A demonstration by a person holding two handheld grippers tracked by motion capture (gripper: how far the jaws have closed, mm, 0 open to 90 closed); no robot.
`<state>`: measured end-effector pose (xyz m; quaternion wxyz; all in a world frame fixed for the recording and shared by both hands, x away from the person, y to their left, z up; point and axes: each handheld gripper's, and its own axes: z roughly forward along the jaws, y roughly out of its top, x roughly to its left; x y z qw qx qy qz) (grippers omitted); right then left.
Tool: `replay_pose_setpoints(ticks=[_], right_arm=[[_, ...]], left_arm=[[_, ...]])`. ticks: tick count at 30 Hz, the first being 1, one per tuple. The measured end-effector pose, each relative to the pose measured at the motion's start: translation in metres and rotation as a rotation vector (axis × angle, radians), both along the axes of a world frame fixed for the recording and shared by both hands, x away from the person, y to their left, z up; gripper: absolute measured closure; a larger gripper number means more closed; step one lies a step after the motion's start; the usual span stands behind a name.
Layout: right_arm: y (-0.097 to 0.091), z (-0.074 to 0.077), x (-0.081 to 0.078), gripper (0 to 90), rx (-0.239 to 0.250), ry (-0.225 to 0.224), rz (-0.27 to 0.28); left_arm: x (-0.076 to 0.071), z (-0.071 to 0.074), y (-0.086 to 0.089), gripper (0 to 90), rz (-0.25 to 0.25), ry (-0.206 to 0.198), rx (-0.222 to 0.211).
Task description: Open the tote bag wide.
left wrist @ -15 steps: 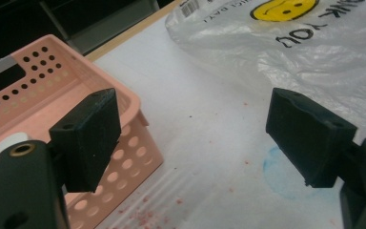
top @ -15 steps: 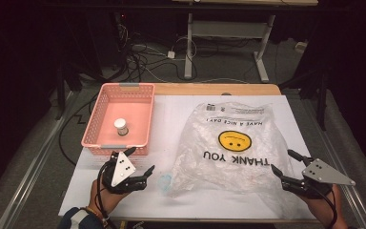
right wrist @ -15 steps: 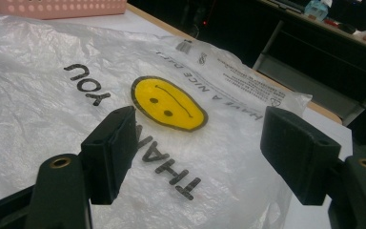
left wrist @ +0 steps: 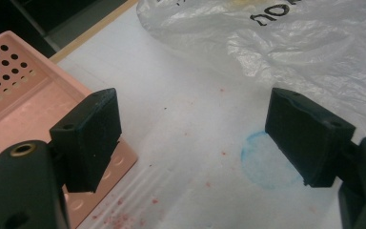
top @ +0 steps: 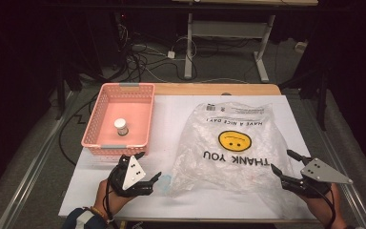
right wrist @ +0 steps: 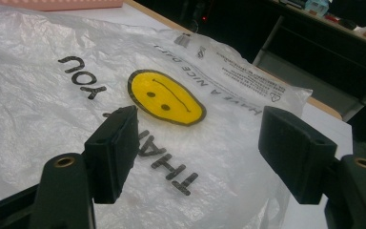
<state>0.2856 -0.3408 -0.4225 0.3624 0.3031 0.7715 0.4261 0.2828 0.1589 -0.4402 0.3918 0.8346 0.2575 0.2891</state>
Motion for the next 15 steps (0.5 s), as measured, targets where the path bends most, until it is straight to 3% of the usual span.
replay_pose_setpoints(ticks=[6, 9, 13, 14, 15], right_arm=[[0.002, 0.001, 0.000, 32.9, -0.003, 0.005, 0.017], [0.006, 0.002, -0.002, 35.0, -0.007, 0.016, 0.053], [0.018, 0.007, -0.006, 39.3, 0.031, 0.086, 0.222], [0.030, 0.009, -0.010, 40.9, -0.005, 0.091, 0.284], [0.030, 0.009, -0.010, 40.9, -0.005, 0.091, 0.284]], left_arm=[[0.000, 0.001, 0.002, 18.7, 0.015, -0.006, 0.004], [0.000, 0.001, 0.003, 18.8, 0.020, -0.008, 0.011], [0.001, 0.001, 0.006, 18.7, 0.029, -0.010, 0.010], [0.001, 0.001, 0.007, 18.8, 0.030, -0.009, 0.005], [0.001, 0.001, 0.007, 18.8, 0.030, -0.007, 0.003]])
